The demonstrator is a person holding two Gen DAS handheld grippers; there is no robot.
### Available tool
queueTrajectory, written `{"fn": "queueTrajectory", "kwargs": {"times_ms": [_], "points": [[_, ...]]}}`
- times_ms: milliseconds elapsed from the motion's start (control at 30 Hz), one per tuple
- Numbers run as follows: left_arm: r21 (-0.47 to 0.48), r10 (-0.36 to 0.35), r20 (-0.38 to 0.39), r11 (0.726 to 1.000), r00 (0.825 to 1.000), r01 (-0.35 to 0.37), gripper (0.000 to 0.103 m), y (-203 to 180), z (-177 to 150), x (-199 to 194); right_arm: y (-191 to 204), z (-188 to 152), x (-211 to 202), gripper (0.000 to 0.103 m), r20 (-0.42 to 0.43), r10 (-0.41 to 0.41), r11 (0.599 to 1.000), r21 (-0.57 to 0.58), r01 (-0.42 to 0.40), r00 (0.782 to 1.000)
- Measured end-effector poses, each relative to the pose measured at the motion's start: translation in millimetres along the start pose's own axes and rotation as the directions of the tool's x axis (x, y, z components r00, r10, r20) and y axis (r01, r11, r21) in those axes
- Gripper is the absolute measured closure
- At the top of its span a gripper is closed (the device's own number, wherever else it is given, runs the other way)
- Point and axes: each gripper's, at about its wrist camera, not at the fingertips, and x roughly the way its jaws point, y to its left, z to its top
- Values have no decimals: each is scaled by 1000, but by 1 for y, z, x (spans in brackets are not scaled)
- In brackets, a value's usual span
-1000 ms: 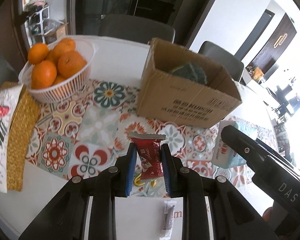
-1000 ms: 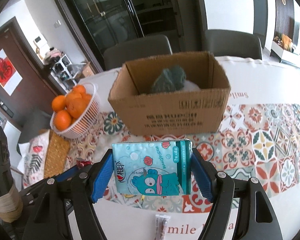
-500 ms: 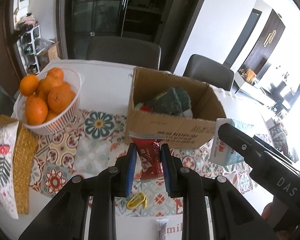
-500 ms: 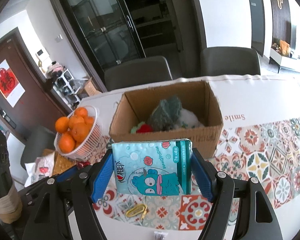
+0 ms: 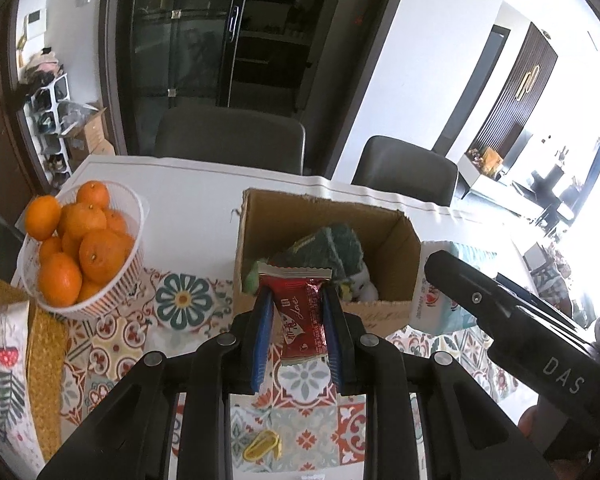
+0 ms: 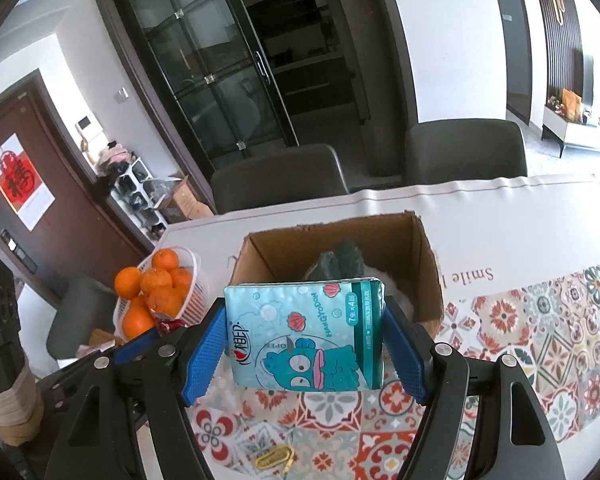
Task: Organize soft objects
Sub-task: 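Carry the red packet and tissue pack into the box and release both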
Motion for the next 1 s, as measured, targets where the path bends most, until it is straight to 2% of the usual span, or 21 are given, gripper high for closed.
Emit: {"fn": "queueTrajectory", "kwargs": {"times_ms": [300,467,867,933,1000], "points": [[25,-5,4,1000,1000,5,78,-2,21,17,-6,19,18,28,-9,11,1000,-14,-11,1000],[49,1,-3,999,1000,-1,78,-4,34,31,-13,29,34,28,-42,19,1000,3,-19,999],[54,-2,-83,999,997,6,78,1,48,77,-31,37,81,28,-133,18,999,41,-13,991],[51,0,-96,999,995,5,76,2,48,84,-34,38,88,27,-147,14,999,48,-7,989],[45,0,-100,999,995,4,69,3,48,88,-36,38,94,25,-165,8,998,58,2,986]]}}
